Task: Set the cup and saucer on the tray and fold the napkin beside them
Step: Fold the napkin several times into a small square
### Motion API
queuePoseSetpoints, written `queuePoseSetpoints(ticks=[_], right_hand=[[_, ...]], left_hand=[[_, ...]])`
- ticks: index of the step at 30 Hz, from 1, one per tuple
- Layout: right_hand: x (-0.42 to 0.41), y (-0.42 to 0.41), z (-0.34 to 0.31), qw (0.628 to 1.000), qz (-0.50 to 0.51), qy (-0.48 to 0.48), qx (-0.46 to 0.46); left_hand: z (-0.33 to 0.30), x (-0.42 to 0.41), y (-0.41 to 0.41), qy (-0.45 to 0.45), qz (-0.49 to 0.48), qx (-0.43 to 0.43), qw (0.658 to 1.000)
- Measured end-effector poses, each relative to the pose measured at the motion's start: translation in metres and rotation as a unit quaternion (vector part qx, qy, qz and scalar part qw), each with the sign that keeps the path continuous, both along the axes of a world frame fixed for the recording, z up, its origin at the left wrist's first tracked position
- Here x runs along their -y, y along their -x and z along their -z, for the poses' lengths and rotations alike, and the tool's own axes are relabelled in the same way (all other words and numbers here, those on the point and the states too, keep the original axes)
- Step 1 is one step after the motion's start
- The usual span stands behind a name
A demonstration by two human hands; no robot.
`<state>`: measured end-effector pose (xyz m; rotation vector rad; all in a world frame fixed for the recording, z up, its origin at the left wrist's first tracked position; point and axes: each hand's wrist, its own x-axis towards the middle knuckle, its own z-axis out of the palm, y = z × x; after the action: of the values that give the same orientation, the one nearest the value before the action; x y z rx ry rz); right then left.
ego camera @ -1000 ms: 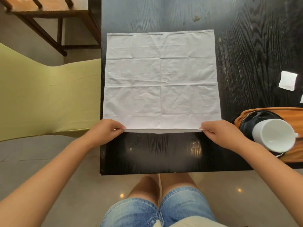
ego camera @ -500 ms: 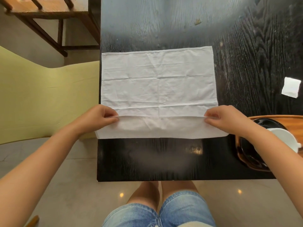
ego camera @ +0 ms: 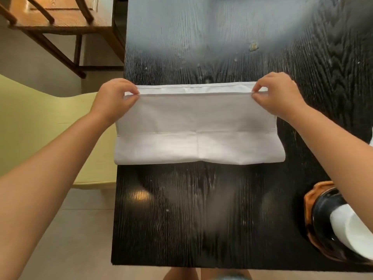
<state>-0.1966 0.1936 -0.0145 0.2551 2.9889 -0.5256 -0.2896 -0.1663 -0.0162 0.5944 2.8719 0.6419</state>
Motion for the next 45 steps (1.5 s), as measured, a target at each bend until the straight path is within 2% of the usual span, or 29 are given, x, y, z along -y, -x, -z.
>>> queuePoseSetpoints(ticks=[5, 7, 11, 21, 25, 28, 31, 38, 40, 43, 45], right_hand=[[-0.010, 0.025, 0.026, 0.997, -0.023, -0.059, 0.034], [-0.011, 0.031, 0.030, 0.997, -0.028, -0.055, 0.052], [-0.017, 0.039, 0.034, 0.998, -0.028, -0.054, 0.032], [-0.016, 0.051, 0.037, 0.999, 0.007, -0.049, 0.011], [-0.016, 0.044, 0.038, 0.999, 0.016, -0.041, 0.007], [-0.015, 0.031, 0.039, 0.999, 0.014, -0.041, 0.010], [-0.011, 0.015, 0.038, 0.999, 0.013, -0.042, 0.023], [0.001, -0.061, 0.035, 0.998, -0.020, -0.062, 0.028], [0.004, -0.081, 0.039, 0.998, -0.005, -0.068, -0.006], [0.027, -0.099, 0.044, 0.995, 0.033, -0.080, -0.044], [0.062, -0.105, 0.049, 0.997, 0.040, -0.059, -0.039]], left_hand=[[0.034, -0.004, 0.030, 0.033, 0.003, 0.022, 0.999], [0.042, -0.005, 0.035, 0.033, 0.012, 0.038, 0.999], [0.047, -0.009, 0.047, 0.028, 0.017, 0.028, 0.999], [0.051, -0.020, 0.049, 0.009, -0.054, 0.045, 0.998], [0.050, -0.018, 0.041, 0.013, -0.036, 0.031, 0.999], [0.048, -0.017, 0.030, -0.001, -0.057, 0.034, 0.998], [0.040, -0.021, 0.019, 0.003, -0.074, 0.096, 0.993], [0.029, -0.001, -0.041, 0.059, -0.010, 0.228, 0.972], [0.035, 0.003, -0.054, 0.053, -0.023, 0.174, 0.983], [0.044, -0.008, -0.080, 0.069, -0.077, 0.001, 0.995], [0.044, -0.035, -0.108, 0.063, -0.071, -0.048, 0.994]])
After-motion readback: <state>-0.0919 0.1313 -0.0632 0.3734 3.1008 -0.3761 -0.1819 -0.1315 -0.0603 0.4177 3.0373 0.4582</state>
